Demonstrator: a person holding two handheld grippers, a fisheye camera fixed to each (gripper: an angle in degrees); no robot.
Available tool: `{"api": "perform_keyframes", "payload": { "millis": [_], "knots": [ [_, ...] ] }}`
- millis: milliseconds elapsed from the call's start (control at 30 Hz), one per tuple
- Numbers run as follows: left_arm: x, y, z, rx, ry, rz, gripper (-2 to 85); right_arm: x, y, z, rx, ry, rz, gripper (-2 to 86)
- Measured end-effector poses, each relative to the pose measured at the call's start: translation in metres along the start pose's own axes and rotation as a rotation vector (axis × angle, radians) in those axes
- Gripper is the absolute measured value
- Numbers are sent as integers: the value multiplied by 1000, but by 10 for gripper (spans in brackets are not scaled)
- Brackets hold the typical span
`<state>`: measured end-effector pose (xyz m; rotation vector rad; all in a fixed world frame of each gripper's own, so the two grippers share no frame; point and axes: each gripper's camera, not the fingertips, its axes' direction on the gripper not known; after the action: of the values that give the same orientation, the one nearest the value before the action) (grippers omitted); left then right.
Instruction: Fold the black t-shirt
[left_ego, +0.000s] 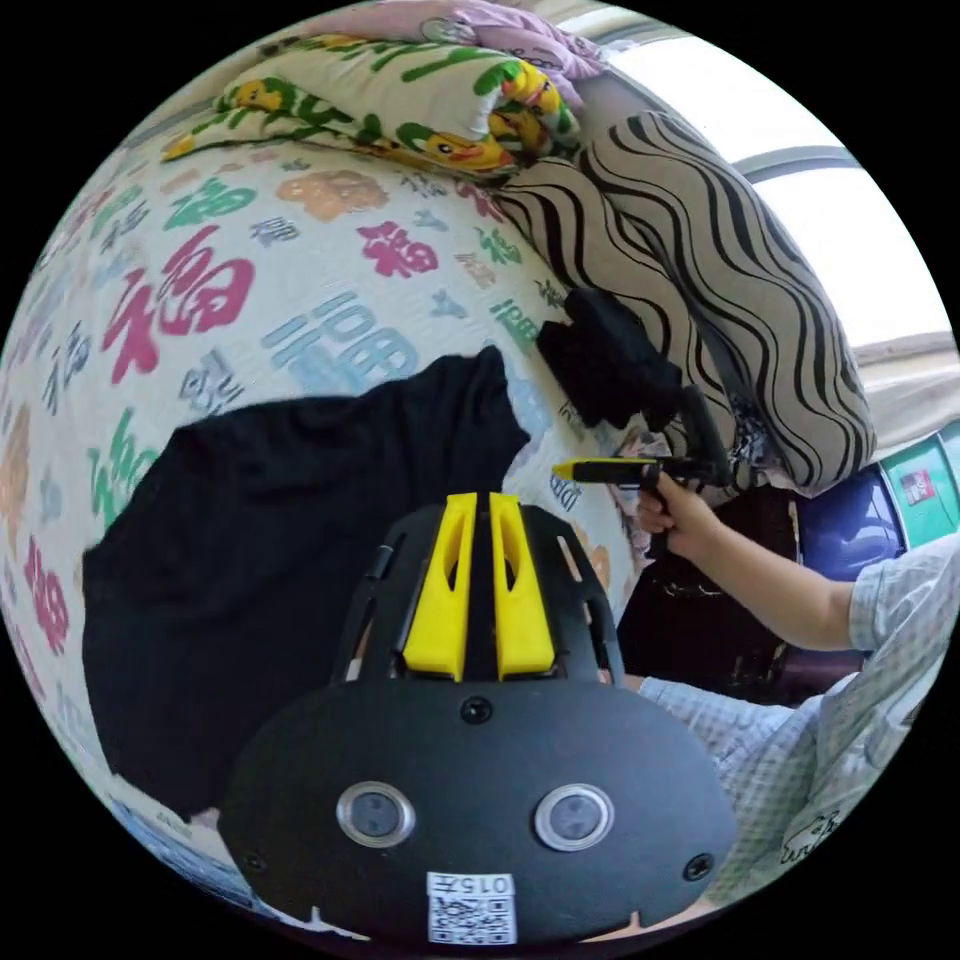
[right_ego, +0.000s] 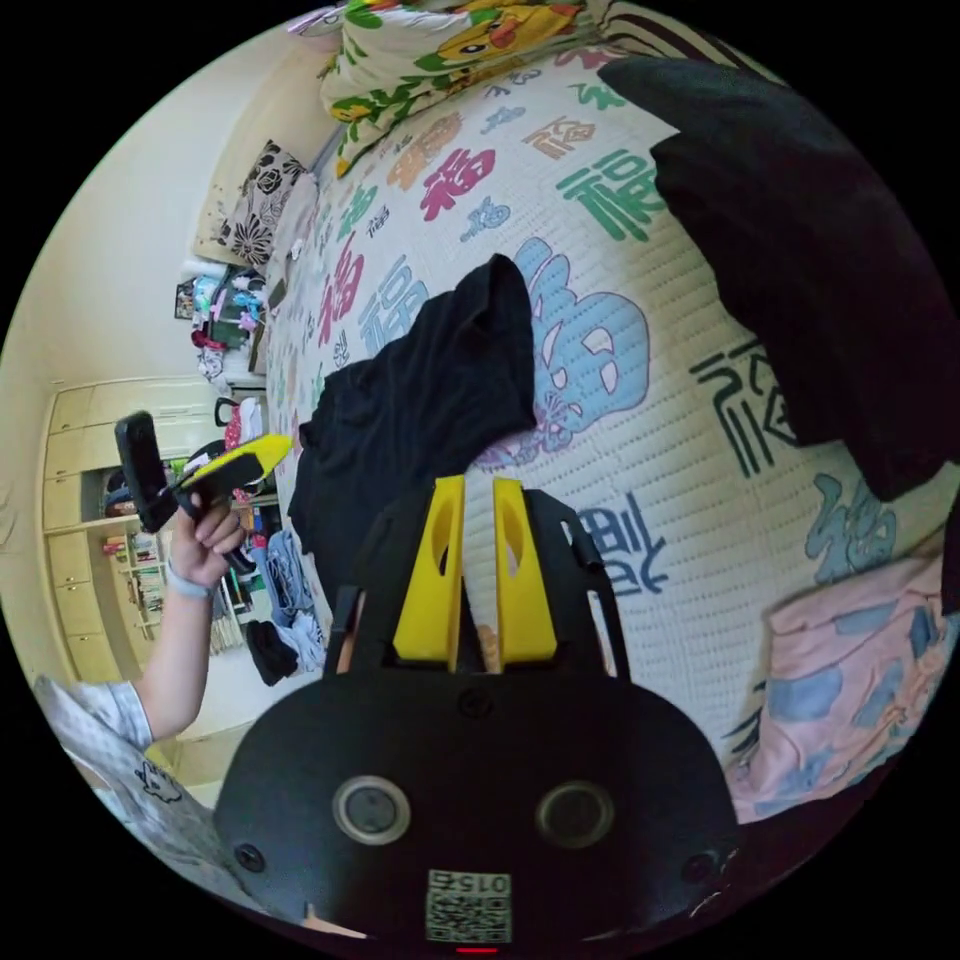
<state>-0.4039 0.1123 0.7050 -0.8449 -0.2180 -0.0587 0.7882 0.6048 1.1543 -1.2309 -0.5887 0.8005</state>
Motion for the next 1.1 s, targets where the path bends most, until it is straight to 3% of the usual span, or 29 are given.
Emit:
{"api": "perform_keyframes", "payload": {
  "millis": [200,433,533,667,800,900,1100],
  "knots": [
    [45,-166,78,-166,-70,66,15,48,-24,2,-20,-104,98,71],
    [76,-247,146,-347,-187,91,-3,79,-37,0,-14,-174,125,8],
    [87,-258,135,-257,-176,112,-8,79,-37,-10,4,-148,72,0],
    [81,-239,75,19,-91,20,-8,63,-29,-28,54,-149,-57,-4],
    [59,-198,19,210,-81,-100,-7,47,-26,-31,80,20,-129,-7],
    [46,-192,13,225,62,-127,-3,51,-29,-28,89,-16,-99,-7],
    [80,-262,72,86,102,-22,50,83,-31,-22,74,-48,142,-5]
  ]
}}
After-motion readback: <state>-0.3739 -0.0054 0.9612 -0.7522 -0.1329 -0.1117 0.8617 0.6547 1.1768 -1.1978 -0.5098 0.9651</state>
